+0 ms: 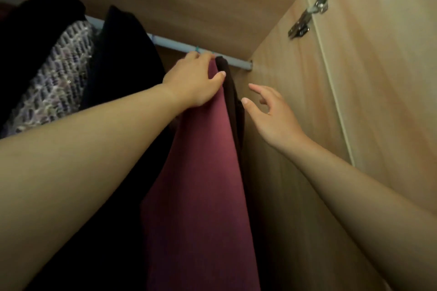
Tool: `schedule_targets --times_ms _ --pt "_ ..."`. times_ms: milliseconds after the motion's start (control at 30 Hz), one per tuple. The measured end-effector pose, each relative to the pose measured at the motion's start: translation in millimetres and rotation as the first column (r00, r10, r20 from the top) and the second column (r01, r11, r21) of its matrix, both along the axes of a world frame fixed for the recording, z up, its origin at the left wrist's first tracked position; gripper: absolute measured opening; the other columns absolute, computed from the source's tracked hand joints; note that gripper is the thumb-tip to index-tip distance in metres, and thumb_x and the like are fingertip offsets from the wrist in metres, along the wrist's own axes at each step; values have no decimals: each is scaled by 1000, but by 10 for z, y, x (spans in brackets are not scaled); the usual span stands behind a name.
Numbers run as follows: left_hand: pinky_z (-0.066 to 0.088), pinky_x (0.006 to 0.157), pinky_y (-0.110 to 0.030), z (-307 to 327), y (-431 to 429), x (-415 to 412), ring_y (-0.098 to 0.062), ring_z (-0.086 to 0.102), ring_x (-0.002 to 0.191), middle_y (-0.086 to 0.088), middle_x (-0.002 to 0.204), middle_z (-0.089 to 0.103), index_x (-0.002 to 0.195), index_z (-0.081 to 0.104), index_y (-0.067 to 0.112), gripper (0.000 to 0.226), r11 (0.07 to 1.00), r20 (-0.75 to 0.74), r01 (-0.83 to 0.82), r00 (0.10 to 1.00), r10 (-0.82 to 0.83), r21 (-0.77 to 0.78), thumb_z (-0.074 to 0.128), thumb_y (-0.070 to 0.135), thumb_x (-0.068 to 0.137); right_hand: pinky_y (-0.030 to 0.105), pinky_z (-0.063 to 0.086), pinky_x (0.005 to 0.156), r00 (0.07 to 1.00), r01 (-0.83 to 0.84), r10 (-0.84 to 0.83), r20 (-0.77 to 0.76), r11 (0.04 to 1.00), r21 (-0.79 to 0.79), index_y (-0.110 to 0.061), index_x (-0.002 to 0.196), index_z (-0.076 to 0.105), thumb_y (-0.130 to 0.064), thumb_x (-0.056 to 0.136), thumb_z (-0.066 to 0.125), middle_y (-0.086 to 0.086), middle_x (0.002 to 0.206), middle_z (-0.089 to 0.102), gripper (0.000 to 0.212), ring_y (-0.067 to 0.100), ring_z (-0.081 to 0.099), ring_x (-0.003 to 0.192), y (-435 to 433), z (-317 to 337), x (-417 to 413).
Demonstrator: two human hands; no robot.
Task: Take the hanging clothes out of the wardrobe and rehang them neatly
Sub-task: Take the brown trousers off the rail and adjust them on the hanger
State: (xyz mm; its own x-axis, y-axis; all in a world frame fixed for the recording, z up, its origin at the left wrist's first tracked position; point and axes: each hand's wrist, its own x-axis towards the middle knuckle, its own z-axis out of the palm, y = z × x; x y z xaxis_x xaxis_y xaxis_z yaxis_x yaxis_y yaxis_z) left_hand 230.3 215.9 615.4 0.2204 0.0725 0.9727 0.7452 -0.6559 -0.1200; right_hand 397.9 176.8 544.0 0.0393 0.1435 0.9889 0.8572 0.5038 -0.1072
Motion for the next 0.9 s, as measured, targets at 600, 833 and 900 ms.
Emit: schedule_targets --times_ms 600,833,900 --pt "27 108 -26 -170 1036 -98 -11 32 134 0 143 36 135 38 18 57 934 -43 283 959 -281 217 36 47 86 35 47 96 988 -39 38 150 999 4 -24 128 54 -38 89 59 -5 128 52 42 13 54 111 509 1003 -342" --pt "30 106 -25 -163 1088 -154 -8 35 131 6 142 36 134 39 23 51 924 -48 312 950 -309 221 42 43 87 35 58 72 999 17 -12 49 994 -108 -27 124 51 -18 95 50 -6 100 65 30 19 67 88 335 993 192" --pt "31 104 -23 -99 1071 -144 -5 38 128 9 137 40 130 43 25 50 912 -62 344 939 -339 225 43 45 84 33 53 85 996 78 -73 50 991 -112 -27 124 51 -10 96 47 1 115 63 33 21 62 103 286 1032 359"
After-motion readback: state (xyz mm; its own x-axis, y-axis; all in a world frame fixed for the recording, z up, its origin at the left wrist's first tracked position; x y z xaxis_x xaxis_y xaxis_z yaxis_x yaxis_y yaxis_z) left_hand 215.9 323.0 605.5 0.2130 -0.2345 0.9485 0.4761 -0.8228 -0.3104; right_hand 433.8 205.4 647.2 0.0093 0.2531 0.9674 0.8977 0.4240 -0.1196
